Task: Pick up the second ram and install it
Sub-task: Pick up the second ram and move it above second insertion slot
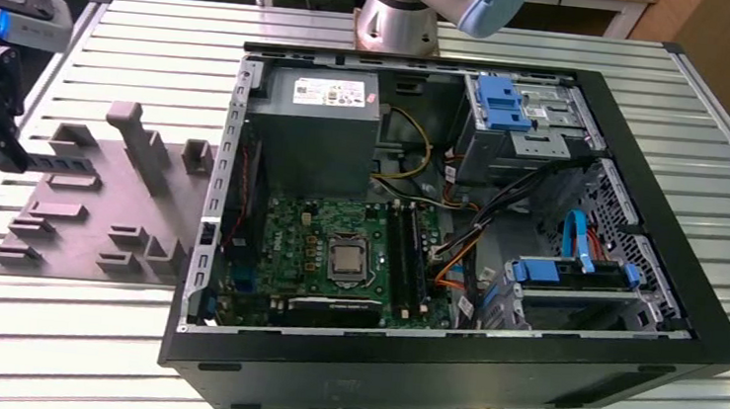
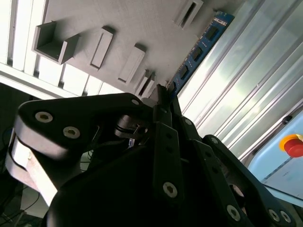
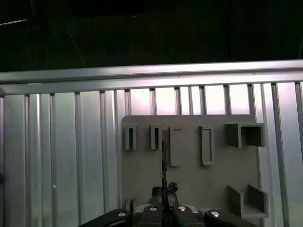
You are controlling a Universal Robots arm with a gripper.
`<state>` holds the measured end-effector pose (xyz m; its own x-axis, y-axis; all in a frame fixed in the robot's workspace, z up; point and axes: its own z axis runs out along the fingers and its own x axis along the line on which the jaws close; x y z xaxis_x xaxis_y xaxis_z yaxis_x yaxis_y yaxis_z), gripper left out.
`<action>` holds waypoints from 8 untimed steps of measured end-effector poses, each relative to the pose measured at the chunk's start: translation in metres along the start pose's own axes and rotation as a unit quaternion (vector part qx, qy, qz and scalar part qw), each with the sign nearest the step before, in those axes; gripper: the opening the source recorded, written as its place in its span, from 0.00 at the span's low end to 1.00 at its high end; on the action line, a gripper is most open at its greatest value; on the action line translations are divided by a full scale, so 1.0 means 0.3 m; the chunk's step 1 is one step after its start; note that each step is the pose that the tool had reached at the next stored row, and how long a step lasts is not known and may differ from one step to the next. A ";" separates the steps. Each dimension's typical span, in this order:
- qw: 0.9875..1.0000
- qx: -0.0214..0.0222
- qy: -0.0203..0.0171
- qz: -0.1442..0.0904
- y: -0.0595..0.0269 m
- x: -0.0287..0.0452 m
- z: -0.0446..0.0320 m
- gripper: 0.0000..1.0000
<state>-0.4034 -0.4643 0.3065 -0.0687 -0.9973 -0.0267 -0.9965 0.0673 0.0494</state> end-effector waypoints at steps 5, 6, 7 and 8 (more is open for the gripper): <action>1.000 0.000 0.000 0.000 0.001 0.000 -0.011 0.14; 1.000 0.000 0.000 0.000 0.001 0.000 -0.013 0.14; 1.000 0.000 0.000 0.000 0.001 0.000 -0.015 0.14; 1.000 0.000 0.000 0.000 0.001 0.000 -0.017 0.14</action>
<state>-0.4035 -0.4642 0.3115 -0.0687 -0.9973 -0.0268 -0.9965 0.0674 0.0493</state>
